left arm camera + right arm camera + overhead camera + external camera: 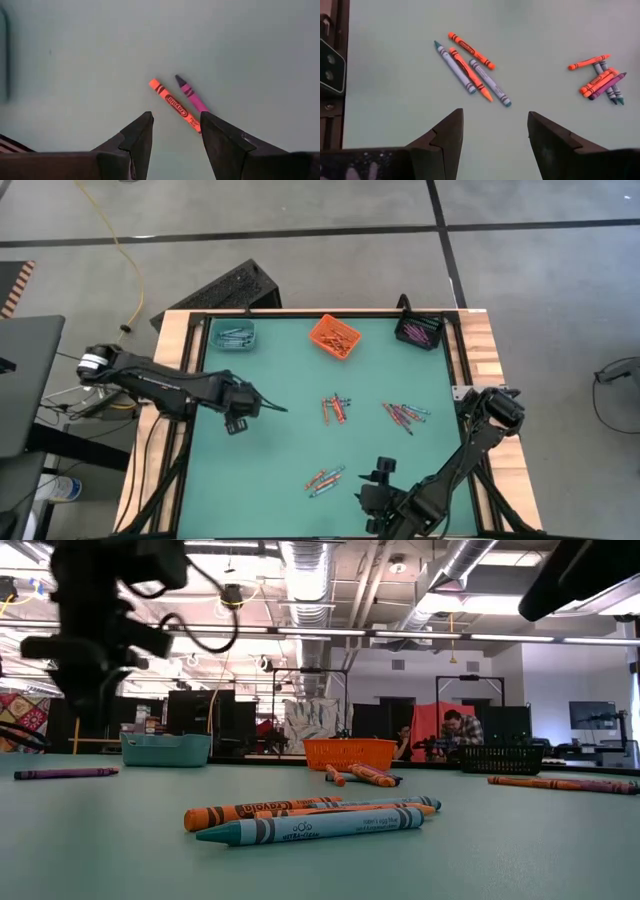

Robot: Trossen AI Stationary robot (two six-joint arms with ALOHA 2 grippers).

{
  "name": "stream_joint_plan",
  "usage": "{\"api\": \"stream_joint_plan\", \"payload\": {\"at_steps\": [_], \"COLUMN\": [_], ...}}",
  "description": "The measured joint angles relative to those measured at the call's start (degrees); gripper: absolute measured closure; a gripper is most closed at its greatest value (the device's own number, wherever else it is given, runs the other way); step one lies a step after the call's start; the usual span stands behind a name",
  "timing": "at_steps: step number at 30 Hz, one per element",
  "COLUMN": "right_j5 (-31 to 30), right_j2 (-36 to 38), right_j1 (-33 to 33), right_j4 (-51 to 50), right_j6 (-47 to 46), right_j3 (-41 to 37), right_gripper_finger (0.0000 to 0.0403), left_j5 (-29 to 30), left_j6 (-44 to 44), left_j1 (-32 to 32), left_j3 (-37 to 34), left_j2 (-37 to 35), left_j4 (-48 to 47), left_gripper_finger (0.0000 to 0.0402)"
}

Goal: Sort crayons
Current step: Put the orange crayon into the orange bin

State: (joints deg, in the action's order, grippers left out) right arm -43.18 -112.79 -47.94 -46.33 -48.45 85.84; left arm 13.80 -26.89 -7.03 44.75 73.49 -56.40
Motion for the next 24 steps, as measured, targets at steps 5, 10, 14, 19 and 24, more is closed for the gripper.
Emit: {"api": "stream_joint_plan", "payload": {"at_steps": [5, 10, 14, 19, 24], "right_j5": [0.0, 0.0, 0.0, 0.0, 0.0], "right_j2": [0.0, 0.0, 0.0, 0.0, 0.0], "right_j1": [0.2, 1.2, 1.6, 1.7, 1.6], "right_j4": [0.1, 0.1, 0.3, 0.3, 0.3], "right_j6": [1.8, 2.1, 2.5, 2.5, 2.5], "right_j3": [0.0, 0.0, 0.0, 0.0, 0.0], "right_gripper_finger": [0.0191, 0.0191, 0.0191, 0.0191, 0.0191], "left_j5": [1.5, 1.7, 2.0, 3.0, 2.5], "left_j6": [-6.7, -12.6, -16.6, -18.0, -18.1], "left_j1": [-1.0, -0.3, -0.3, -0.4, -0.8], "left_j3": [-7.9, -14.2, -17.3, -18.1, -18.1], "left_j2": [-7.9, -15.9, -18.4, -18.0, -15.9], "left_j4": [4.6, 8.4, 9.6, 12.6, 15.5], "left_gripper_finger": [0.0247, 0.0247, 0.0258, 0.0275, 0.0285]}}
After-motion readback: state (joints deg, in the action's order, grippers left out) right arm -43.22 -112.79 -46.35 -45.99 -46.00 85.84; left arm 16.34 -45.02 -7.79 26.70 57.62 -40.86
